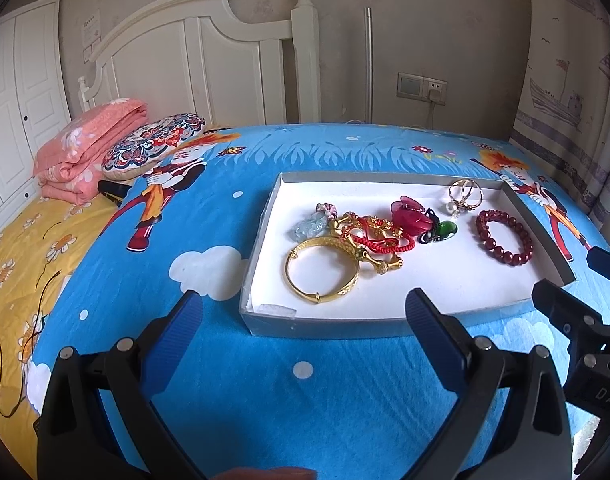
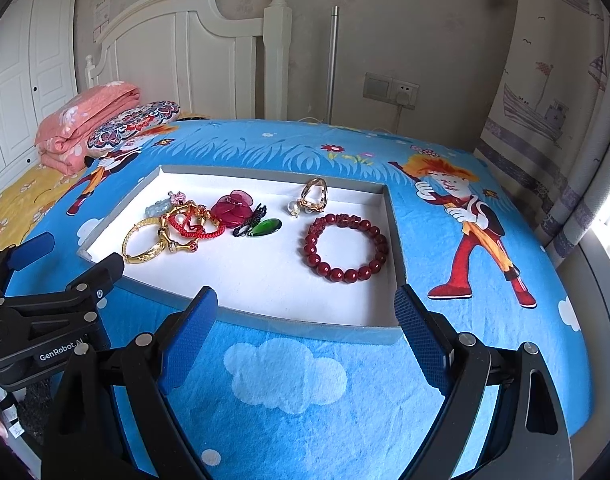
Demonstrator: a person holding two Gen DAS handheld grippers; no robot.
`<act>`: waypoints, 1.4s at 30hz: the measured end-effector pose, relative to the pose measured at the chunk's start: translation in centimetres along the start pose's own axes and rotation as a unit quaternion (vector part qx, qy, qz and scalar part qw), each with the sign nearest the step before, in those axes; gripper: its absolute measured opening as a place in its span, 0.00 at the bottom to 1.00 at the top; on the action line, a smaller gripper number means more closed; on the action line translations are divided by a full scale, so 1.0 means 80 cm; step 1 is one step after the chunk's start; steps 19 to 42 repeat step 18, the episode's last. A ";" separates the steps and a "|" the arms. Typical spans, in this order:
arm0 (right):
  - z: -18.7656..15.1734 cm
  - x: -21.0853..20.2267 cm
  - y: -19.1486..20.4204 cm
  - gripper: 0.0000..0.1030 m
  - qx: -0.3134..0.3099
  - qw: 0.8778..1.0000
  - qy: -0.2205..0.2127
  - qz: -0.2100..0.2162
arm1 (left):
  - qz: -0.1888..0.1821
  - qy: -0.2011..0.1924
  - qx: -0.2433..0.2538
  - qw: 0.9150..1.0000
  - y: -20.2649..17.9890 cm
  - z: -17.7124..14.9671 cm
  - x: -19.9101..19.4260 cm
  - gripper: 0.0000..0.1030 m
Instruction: Organize jewelry
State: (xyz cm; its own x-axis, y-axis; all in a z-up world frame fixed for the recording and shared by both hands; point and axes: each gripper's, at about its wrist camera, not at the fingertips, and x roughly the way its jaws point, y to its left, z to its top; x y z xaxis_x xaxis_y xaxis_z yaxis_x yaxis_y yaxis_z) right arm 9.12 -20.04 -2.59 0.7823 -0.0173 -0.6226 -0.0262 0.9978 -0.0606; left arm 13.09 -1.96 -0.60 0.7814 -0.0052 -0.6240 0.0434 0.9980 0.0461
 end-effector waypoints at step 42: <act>0.010 -0.003 -0.088 0.82 0.047 0.998 -0.013 -0.043 | 0.019 0.005 -0.039 0.999 0.072 0.027 0.006 0.95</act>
